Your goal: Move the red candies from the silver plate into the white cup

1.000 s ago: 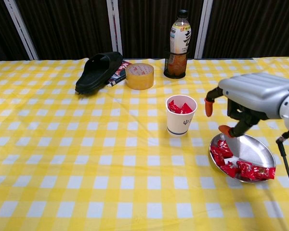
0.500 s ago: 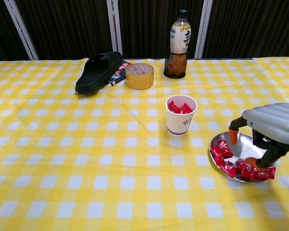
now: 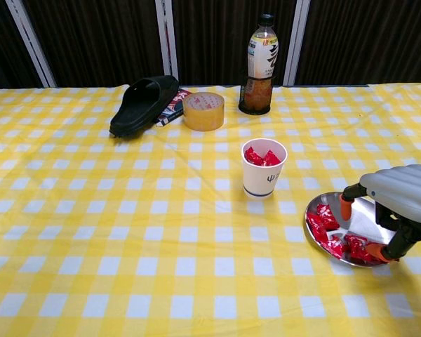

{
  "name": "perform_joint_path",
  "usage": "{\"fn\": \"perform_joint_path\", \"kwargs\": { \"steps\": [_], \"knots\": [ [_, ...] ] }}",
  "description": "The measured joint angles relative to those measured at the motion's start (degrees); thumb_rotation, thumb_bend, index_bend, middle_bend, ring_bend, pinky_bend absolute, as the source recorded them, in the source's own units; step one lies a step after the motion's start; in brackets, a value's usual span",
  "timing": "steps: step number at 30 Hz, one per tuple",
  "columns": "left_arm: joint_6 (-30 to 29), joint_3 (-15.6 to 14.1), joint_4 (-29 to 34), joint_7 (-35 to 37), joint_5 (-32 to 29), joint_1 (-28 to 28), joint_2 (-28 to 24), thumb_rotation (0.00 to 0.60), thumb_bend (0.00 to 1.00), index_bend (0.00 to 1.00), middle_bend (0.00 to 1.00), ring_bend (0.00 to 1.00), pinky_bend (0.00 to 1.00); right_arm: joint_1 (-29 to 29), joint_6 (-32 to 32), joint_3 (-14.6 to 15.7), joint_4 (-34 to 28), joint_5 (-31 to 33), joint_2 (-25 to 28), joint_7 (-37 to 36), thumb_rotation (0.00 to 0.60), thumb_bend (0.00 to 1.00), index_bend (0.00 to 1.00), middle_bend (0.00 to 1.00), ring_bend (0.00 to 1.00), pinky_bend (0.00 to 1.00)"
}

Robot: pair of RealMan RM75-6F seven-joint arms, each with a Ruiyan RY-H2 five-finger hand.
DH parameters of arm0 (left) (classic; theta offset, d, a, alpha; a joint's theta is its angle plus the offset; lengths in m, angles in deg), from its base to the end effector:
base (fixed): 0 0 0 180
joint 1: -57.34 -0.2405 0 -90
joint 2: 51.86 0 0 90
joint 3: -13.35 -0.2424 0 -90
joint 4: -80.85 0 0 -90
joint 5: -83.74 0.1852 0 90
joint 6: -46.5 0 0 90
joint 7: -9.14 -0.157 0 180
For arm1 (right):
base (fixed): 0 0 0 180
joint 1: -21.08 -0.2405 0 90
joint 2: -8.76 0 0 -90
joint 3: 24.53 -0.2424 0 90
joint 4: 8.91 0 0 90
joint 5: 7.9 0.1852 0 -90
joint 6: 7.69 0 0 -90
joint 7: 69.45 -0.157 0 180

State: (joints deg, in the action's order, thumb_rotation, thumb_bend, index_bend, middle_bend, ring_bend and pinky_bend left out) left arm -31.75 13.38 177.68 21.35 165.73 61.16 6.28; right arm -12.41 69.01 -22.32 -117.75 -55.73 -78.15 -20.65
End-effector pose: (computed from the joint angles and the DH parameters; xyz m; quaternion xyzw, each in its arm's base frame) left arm -0.3063 0.1731 0.1808 -0.5506 -0.5099 -0.3737 0.5451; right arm -0.1770 -0.2416 0.0085 0.7395 -0.4078 0.2135 0.4913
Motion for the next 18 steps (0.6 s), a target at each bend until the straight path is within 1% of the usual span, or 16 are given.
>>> {"fn": "perform_joint_path", "kwargs": {
  "steps": [18],
  "knots": [
    [-0.13, 0.05, 0.09, 0.39, 0.08, -0.08, -0.09, 0.600, 0.03, 0.00, 0.00, 0.00, 0.00, 1.07, -1.42, -1.14, 2.22, 2.73, -0.38, 0.63, 0.600, 0.35, 0.37, 0.99, 1.00, 0.98]
  ]
}}
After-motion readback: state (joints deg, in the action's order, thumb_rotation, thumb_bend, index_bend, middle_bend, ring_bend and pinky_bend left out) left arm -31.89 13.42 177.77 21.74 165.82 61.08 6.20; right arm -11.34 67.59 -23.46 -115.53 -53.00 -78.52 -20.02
